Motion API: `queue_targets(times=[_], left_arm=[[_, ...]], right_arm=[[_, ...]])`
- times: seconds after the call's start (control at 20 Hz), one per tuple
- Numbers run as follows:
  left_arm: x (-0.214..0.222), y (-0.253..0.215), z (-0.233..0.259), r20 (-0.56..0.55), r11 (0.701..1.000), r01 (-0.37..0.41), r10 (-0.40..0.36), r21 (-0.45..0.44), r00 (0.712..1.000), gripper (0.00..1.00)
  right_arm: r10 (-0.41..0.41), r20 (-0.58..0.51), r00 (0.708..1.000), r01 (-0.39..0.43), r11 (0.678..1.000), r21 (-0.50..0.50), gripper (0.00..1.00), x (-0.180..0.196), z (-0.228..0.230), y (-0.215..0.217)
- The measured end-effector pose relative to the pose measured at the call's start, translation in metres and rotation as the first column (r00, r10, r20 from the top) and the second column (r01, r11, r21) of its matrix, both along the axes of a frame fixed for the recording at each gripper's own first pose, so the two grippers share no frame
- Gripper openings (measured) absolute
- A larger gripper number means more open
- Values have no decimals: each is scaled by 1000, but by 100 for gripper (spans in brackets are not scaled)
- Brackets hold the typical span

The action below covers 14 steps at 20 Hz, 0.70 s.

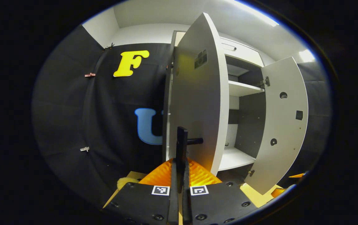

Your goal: Open the right door of the double-door shoe cabinet with the right hand, and open the left door with the left hand.

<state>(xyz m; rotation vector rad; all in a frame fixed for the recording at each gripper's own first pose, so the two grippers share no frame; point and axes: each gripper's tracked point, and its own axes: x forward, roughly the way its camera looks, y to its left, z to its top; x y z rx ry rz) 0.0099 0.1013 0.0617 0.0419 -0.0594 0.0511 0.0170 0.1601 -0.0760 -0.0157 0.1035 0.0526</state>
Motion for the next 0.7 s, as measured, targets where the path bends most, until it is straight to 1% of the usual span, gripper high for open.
queue_targets(times=[0.1, 0.15, 0.2, 0.25, 0.3, 0.4, 0.5, 0.65, 0.7], left_arm=[[-3, 27, -11, -38, 998, -55, 54, -19, 998, 8], [-5, 44, -13, -44, 995, -94, 94, -16, 995, 7], [-8, 57, -15, -55, 994, -105, 103, -24, 993, 6], [-8, 50, -16, -58, 996, -48, 44, -71, 997, 5], [-11, 41, -13, -50, 991, -16, 9, -133, 999, 6], [-14, 48, -9, -40, 982, -36, 29, -183, 999, 7], [-24, 44, -5, -25, 981, -57, 53, -185, 998, 6], [-61, 26, 6, 2, 979, -106, 108, -172, 994, 5], [-69, 18, 9, 11, 979, -121, 124, -164, 992, 5]], right_arm=[[-11, -8, 1000, 11, 1000, -18, 99, -1, 1, -3], [-17, -8, 1000, 17, 1000, -25, 99, -4, 2, -7], [-19, -10, 1000, 19, 999, -31, 99, -6, 2, -9], [-20, -13, 1000, 19, 999, -33, 99, -8, 3, -14], [-18, -15, 1000, 18, 999, -35, 99, -11, 2, -19], [-14, -17, 1000, 13, 999, -36, 99, -8, 3, -23], [1, -14, 1000, -2, 1000, -20, 99, -11, 8, -37], [22, 15, 1000, -22, 1000, 2, 99, -14, 23, -56], [30, 20, 999, -30, 999, 10, 99, -18, 26, -69]])
